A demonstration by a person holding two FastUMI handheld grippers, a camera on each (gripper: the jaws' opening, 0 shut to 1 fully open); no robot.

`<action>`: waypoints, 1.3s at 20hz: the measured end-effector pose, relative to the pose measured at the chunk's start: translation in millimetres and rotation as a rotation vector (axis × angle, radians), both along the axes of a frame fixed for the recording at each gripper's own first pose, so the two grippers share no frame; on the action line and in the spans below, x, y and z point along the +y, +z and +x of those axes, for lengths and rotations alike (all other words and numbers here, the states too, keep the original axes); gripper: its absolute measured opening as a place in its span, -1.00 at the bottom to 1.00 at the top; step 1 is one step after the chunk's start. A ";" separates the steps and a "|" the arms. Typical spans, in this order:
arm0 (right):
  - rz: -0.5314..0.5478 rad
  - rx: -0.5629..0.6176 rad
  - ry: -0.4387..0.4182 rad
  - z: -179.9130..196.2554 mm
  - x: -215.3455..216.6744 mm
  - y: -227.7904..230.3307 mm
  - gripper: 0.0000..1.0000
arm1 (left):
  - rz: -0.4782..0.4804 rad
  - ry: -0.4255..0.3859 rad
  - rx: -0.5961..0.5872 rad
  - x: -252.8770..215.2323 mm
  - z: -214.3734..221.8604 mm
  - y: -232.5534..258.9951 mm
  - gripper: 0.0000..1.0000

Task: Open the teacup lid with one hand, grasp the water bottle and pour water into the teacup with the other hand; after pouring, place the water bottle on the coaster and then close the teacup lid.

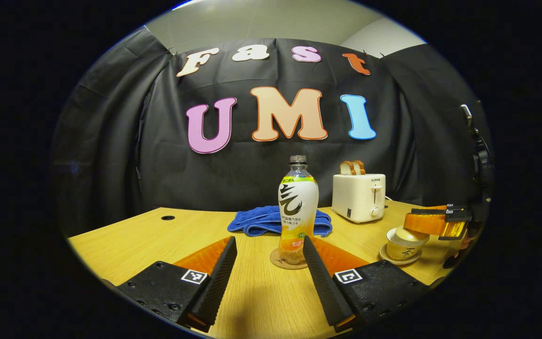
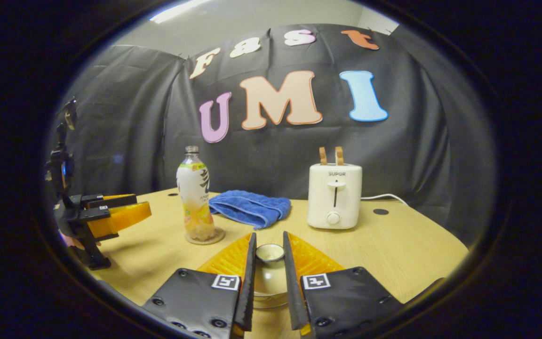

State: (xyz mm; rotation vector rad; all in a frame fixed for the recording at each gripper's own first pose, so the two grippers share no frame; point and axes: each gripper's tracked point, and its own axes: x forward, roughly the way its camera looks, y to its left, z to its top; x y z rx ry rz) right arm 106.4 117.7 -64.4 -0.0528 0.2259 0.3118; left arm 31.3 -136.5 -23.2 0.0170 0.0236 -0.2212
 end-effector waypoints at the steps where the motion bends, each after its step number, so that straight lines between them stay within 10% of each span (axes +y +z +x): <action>1: -0.004 0.015 0.006 0.0 1.7 -2.1 -0.33 | 0.000 0.000 0.000 0.3 0.1 0.1 0.65; 11: -0.018 0.048 0.031 -0.8 7.4 -8.0 -0.28 | -0.001 -0.006 0.001 1.7 -0.4 0.7 0.65; 19: -0.001 -0.008 0.036 -17.5 6.0 3.9 0.94 | 0.000 0.005 0.001 5.9 -2.3 0.9 0.65; 26: 0.041 -0.118 -0.041 -32.4 -16.9 24.7 0.94 | 0.001 0.021 0.000 11.2 -6.2 0.9 0.65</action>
